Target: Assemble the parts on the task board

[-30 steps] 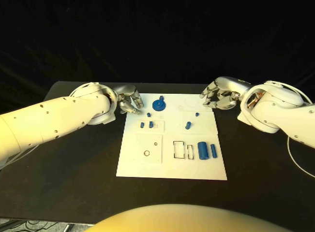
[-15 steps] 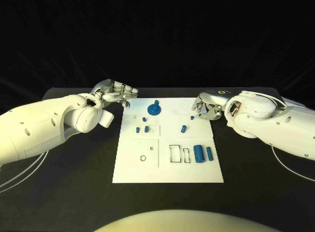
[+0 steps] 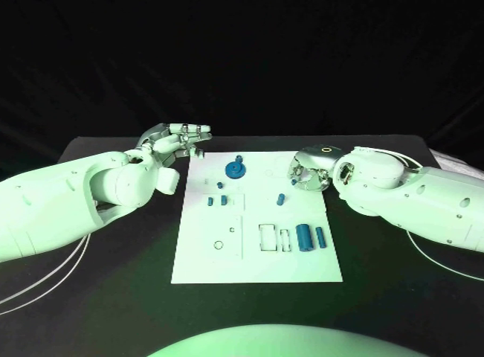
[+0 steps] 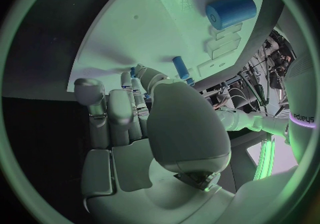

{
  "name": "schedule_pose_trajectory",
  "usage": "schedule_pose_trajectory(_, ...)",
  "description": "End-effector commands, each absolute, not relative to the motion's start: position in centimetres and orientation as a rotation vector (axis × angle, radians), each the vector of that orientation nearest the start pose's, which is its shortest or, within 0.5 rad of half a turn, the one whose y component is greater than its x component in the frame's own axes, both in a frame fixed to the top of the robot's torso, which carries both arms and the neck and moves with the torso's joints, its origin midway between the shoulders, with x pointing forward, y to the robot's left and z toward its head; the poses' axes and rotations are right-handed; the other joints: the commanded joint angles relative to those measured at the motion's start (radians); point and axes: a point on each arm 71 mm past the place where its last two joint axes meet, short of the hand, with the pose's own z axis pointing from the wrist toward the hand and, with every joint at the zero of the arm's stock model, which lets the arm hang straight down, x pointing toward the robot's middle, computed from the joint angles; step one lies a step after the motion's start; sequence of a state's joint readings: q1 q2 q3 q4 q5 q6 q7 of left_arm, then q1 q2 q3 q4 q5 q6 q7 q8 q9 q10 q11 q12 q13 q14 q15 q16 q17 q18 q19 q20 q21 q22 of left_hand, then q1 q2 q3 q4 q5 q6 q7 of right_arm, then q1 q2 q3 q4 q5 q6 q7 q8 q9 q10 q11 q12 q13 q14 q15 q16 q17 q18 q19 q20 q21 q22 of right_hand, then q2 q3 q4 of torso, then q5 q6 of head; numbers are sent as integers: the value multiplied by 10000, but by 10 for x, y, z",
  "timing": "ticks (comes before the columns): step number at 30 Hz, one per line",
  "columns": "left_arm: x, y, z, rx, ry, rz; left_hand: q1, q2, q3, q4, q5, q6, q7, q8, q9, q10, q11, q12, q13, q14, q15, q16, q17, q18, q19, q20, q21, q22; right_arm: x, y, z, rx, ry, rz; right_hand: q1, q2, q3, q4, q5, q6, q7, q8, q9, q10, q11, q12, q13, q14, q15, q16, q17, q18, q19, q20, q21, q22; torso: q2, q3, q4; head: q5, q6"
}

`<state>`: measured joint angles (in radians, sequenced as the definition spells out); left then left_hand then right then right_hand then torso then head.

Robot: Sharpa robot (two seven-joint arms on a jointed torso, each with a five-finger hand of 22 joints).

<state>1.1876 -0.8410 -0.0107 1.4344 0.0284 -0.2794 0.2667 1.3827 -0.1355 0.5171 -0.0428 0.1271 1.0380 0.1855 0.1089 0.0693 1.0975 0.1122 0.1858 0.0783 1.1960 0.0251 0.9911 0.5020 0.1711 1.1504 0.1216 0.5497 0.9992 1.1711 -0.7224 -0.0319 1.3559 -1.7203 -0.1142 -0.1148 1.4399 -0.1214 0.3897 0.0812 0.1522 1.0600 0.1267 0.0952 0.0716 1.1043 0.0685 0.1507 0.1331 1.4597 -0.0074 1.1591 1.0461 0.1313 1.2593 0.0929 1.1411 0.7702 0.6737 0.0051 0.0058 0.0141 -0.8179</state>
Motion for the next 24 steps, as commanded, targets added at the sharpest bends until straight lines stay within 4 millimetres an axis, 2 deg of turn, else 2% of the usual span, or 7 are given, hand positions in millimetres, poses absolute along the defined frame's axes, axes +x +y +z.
schedule_pose_trajectory(1,506,236,-187,-12823,14190,-14891,1,103,-65,-7,-22,57,-13,64,17,91,-12,62,14,-34,-41,-45,-20,122,-82,-21,-44,-13,505,-182,-222,-4892,18087,4234,-12,137,99,-17,-71,115,-3,-35,25,151,-24,-40,-82,255,-43,-56,-4,92,77,-21,-32,39,-1,3,1,6,-35)
schedule_pose_trajectory(17,505,235,-187,-12829,14238,-14972,-1,111,-92,-18,-18,81,-15,88,19,102,-19,112,20,-43,-47,-56,-47,122,-88,-27,-61,-24,504,-172,-231,-5366,18062,3611,36,424,411,-432,-484,739,-97,148,174,924,-159,-88,-311,358,-170,156,272,24,341,-98,257,456,-11,5,-9,-26,-87)
schedule_pose_trajectory(24,505,236,-187,-12857,14280,-14949,-3,109,-98,-20,-18,81,-14,90,19,101,-19,119,20,-45,-48,-58,-51,122,-88,-28,-64,-26,504,-168,-238,-5572,18049,3190,-19,399,417,-495,-591,787,-108,149,192,992,-172,-130,-346,360,-178,129,231,16,367,-110,290,497,-17,4,0,-68,-102)
